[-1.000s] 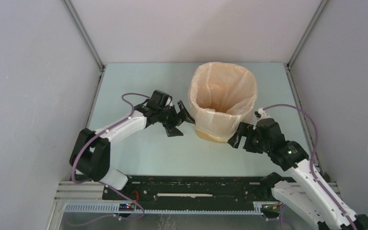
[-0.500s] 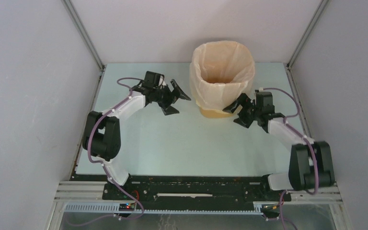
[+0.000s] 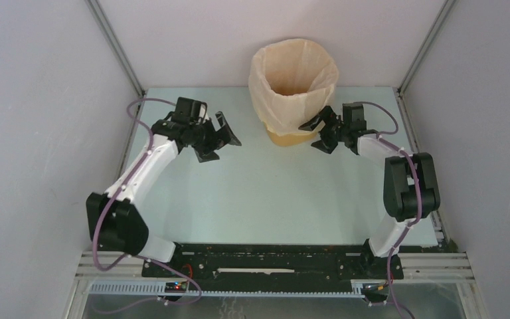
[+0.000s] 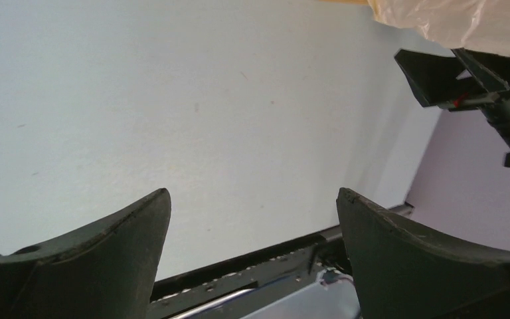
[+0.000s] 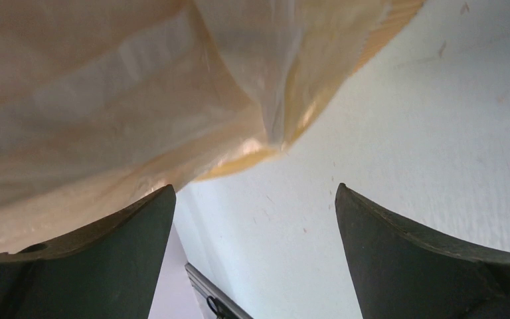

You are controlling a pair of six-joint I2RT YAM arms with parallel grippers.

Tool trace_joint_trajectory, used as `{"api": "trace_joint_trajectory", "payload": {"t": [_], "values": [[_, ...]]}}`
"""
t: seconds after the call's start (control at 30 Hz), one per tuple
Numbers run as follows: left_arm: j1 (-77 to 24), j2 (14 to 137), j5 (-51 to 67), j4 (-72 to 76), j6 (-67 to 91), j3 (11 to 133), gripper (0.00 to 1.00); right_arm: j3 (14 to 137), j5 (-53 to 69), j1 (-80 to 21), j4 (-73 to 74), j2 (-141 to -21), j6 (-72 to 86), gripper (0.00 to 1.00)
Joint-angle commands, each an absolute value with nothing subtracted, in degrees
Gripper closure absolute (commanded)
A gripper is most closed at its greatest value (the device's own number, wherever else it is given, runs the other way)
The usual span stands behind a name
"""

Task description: Put the trash bags into the trash bin

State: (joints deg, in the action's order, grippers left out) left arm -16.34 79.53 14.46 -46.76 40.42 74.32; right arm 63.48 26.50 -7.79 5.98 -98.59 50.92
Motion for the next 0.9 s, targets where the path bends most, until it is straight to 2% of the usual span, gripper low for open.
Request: {"api": "trace_joint_trajectory", "payload": {"t": [0.0,0.17,0.27,0.37,0.5,0.6,0.73,0.87], "values": [[-16.3,70.9,3.2,-55.2,38.3,78.4,0.0,65.7,22.0,-6.9,26.8,-84.1,42.5,0.0],[-16.3,64.6,4.4,-56.4,42.9,81.1,0.0,64.4,10.5,-8.6,45.3,-62.6,33.0,0.0],[-16.3,62.5,6.6,-57.2,44.9,85.1,0.0,64.9,10.4,-9.2,52.9,-47.7,28.2,0.0],[-16.3,60.3,7.9,-57.4,45.3,89.8,0.0,68.4,11.3,-8.9,61.4,-39.8,27.5,0.0],[-16.3,56.5,12.7,-56.7,45.5,95.9,0.0,75.5,10.3,-9.0,70.7,-36.0,29.0,0.0],[-16.3,53.4,15.0,-54.8,45.1,100.0,0.0,85.8,10.0,-9.0,74.8,-36.4,30.1,0.0],[-16.3,49.8,11.0,-51.5,41.6,105.8,0.0,106.3,13.8,-9.0,78.9,-41.5,28.7,0.0],[-16.3,47.0,7.0,-46.6,39.0,107.5,0.0,115.8,19.3,-9.0,81.1,-45.6,29.0,0.0]]}}
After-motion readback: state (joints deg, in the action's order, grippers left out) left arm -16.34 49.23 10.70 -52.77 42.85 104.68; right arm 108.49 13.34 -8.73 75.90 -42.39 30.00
